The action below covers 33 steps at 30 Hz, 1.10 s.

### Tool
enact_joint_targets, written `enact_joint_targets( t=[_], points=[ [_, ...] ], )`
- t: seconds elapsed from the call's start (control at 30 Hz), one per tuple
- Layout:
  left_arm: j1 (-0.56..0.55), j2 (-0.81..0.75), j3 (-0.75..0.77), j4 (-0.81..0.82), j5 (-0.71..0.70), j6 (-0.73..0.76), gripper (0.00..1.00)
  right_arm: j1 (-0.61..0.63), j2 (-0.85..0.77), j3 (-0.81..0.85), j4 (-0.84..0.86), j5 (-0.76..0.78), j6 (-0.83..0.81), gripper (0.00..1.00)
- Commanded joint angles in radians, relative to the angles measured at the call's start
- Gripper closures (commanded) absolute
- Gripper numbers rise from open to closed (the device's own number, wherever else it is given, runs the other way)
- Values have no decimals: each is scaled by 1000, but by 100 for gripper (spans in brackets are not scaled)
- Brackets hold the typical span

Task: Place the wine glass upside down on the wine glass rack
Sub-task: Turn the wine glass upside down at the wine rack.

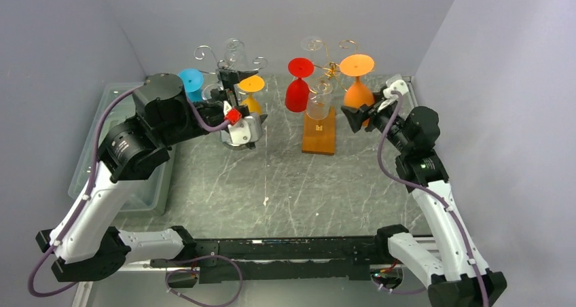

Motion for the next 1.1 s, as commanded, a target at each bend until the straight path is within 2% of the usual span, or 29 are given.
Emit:
enact_joint_targets(
  t=[0.0, 0.13, 0.23, 0.3, 0.5, 0.83, 1.07],
  points=[
    [-1, 29, 49, -79, -74, -138, 1, -134, 11, -59, 98, 53, 61, 100],
    [-1, 43, 66, -92, -95, -152, 1, -297, 47, -139, 251, 1, 180, 100],
    [-1, 48, 71, -94, -106, -178, 0, -343, 96, -176, 355, -2, 191, 100],
    [-1, 50, 68, -107, -115, -197, 1, -353, 142, -157, 361, -12, 169, 100],
    [-1, 7, -22, -71, -110, -196, 1, -356, 249, -102, 369, -47, 129, 100],
    [-1, 21, -26, -82, -122, -204, 1, -343, 445, -15, 447, -159, 99, 100],
    [-1, 17, -54, -68, -125, -196, 0, -248, 485, -27, 427, -137, -29, 100]
  ],
)
